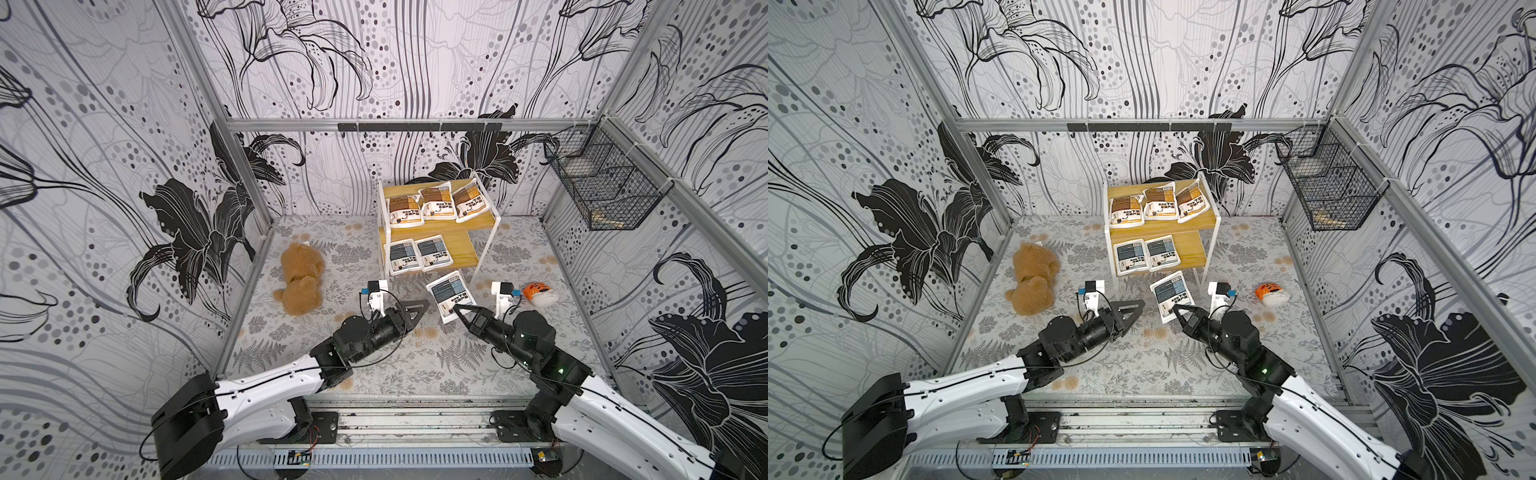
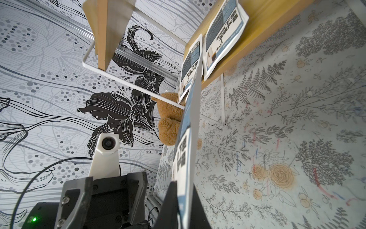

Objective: Place the bagged coffee beans on the shelf by color
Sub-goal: Place the bagged coffee beans on the shelf.

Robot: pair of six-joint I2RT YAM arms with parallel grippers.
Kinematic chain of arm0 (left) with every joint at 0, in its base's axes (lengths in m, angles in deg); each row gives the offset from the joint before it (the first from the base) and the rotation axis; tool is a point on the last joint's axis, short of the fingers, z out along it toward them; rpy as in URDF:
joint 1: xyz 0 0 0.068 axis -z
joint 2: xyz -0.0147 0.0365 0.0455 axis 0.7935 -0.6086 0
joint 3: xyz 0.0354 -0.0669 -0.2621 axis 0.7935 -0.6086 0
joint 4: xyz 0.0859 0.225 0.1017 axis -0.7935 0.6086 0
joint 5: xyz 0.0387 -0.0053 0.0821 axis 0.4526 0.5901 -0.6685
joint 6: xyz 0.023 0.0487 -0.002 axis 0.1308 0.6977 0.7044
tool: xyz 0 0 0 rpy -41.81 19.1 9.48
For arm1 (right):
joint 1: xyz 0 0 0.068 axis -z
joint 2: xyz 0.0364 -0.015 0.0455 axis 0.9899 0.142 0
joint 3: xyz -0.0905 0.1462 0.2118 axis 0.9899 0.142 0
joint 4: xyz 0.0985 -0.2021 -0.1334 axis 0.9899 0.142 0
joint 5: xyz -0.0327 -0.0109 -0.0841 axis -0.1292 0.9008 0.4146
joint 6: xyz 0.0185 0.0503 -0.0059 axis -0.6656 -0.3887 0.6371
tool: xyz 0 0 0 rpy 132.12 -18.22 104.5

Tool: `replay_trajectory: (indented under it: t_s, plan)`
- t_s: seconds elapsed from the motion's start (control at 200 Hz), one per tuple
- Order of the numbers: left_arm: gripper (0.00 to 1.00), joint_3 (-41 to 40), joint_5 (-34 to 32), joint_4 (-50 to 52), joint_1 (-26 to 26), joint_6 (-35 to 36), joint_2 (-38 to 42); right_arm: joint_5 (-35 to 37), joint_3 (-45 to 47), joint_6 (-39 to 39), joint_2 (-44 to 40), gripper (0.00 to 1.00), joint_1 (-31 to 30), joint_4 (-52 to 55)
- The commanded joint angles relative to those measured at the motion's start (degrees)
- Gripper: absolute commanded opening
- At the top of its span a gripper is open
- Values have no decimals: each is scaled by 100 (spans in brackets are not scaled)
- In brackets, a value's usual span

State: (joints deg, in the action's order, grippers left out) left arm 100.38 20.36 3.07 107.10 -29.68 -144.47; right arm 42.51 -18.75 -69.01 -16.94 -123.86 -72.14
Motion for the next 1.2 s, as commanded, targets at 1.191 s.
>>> replay_trajectory:
  t_s: [1.191]
  plan:
    - [62, -892, -317, 2000, -390, 358, 2421, 34, -2247, 1426, 1809, 0, 1073, 797]
